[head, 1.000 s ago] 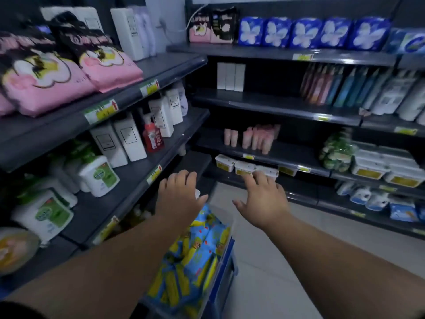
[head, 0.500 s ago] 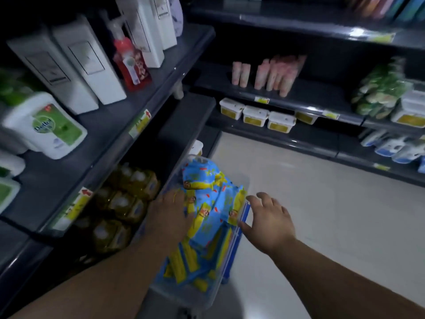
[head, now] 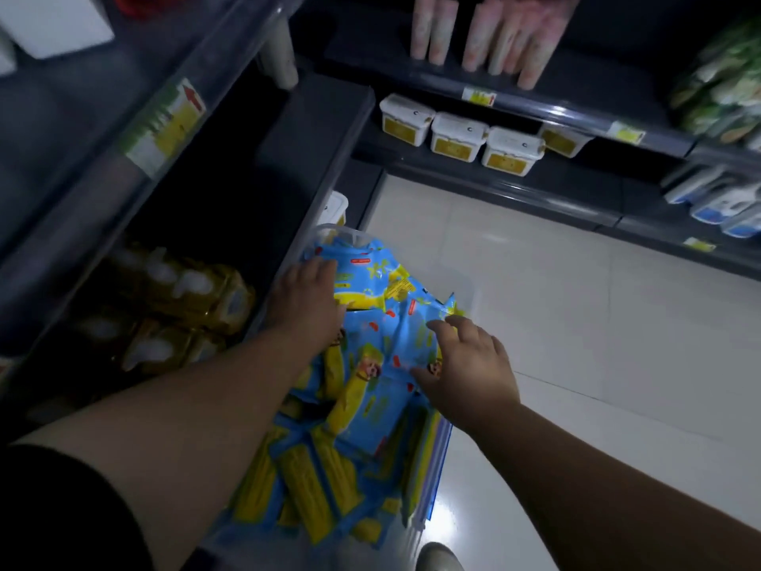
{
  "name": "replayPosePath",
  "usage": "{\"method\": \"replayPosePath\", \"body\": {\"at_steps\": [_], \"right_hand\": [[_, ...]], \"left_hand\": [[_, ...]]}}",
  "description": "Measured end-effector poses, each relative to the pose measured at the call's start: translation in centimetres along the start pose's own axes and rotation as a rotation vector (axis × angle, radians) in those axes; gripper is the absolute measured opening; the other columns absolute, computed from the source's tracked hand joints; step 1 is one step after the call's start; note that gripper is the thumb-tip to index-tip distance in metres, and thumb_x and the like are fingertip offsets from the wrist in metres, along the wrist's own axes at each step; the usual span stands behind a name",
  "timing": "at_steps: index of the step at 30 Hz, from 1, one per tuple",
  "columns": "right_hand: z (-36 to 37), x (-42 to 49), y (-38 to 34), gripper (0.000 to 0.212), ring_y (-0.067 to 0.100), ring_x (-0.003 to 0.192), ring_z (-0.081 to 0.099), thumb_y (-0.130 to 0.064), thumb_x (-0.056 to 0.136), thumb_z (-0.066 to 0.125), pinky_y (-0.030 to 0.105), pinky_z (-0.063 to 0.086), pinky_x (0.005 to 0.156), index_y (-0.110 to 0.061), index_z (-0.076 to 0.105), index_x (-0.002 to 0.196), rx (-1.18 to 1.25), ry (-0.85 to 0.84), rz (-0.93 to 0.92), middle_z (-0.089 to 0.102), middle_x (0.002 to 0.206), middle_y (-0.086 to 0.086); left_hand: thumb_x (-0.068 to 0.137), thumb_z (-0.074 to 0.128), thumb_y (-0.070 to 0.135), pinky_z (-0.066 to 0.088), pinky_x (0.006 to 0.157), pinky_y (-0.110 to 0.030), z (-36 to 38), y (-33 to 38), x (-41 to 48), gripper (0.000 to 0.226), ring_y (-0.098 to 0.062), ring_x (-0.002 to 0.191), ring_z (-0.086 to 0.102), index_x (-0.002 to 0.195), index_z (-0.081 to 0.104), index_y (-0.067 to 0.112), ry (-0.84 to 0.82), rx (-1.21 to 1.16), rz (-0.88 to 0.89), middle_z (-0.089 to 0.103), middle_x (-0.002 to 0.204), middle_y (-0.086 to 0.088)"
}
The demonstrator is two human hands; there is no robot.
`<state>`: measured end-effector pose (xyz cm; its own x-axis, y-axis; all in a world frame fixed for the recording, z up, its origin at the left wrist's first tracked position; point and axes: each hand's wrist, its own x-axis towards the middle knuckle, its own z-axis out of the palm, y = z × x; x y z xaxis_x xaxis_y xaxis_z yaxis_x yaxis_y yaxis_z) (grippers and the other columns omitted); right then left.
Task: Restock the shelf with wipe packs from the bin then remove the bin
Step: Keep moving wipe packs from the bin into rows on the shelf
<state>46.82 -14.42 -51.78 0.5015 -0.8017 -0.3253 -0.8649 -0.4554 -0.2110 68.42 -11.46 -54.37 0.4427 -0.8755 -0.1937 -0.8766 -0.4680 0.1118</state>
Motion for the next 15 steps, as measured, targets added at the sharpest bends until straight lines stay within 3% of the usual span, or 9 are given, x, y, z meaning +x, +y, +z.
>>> {"method": "replayPosePath", "body": {"at_steps": [4, 8, 12, 15], "right_hand": [[0.4, 1.4, 0.2, 0.073, 0.018, 0.142, 0.023, -0.062, 0.085, 0.052, 0.044, 0.002, 0.118, -0.033, 0.026, 0.147, -0.037, -0.04, -0.018, 0.026, 0.152, -0.003], [-0.1, 3.0, 0.3, 0.085, 0.017, 0.145, 0.016, -0.064, 0.08, 0.059, 0.045, -0.002, 0.119, -0.034, 0.02, 0.149, -0.088, -0.089, -0.083, 0.023, 0.155, -0.003], [-0.5, 4.7, -0.1, 0.097, 0.02, 0.148, 0.008, -0.062, 0.078, 0.064, 0.046, -0.004, 0.118, -0.035, 0.009, 0.152, -0.155, -0.182, -0.141, 0.012, 0.16, 0.0], [-0.6, 5.8, -0.3, 0.106, 0.025, 0.149, 0.003, -0.059, 0.075, 0.07, 0.048, -0.004, 0.118, -0.036, 0.001, 0.152, -0.222, -0.255, -0.16, 0.005, 0.162, 0.002]], "left_hand": [[0.085, 0.061, 0.041, 0.012, 0.115, -0.041, 0.5, 0.1, 2.6, 0.08, -0.024, 0.142, 0.018, 0.149, 0.016, 0.024, -0.047, 0.061, 0.028, 0.018, 0.156, 0.001], [0.086, 0.062, 0.039, 0.008, 0.116, -0.042, 0.7, -0.1, 3.2, 0.079, -0.023, 0.142, 0.019, 0.149, 0.017, 0.024, -0.075, 0.062, 0.057, 0.024, 0.153, 0.0], [0.087, 0.062, 0.036, 0.006, 0.115, -0.039, 1.0, -0.9, 2.5, 0.061, -0.027, 0.134, 0.029, 0.141, 0.036, 0.019, 0.016, 0.019, 0.051, 0.037, 0.142, -0.007], [0.085, 0.065, 0.033, 0.015, 0.113, -0.041, 1.2, -1.8, 1.9, 0.043, -0.032, 0.121, 0.04, 0.122, 0.055, 0.016, 0.091, -0.087, 0.058, 0.047, 0.124, -0.011]]}}
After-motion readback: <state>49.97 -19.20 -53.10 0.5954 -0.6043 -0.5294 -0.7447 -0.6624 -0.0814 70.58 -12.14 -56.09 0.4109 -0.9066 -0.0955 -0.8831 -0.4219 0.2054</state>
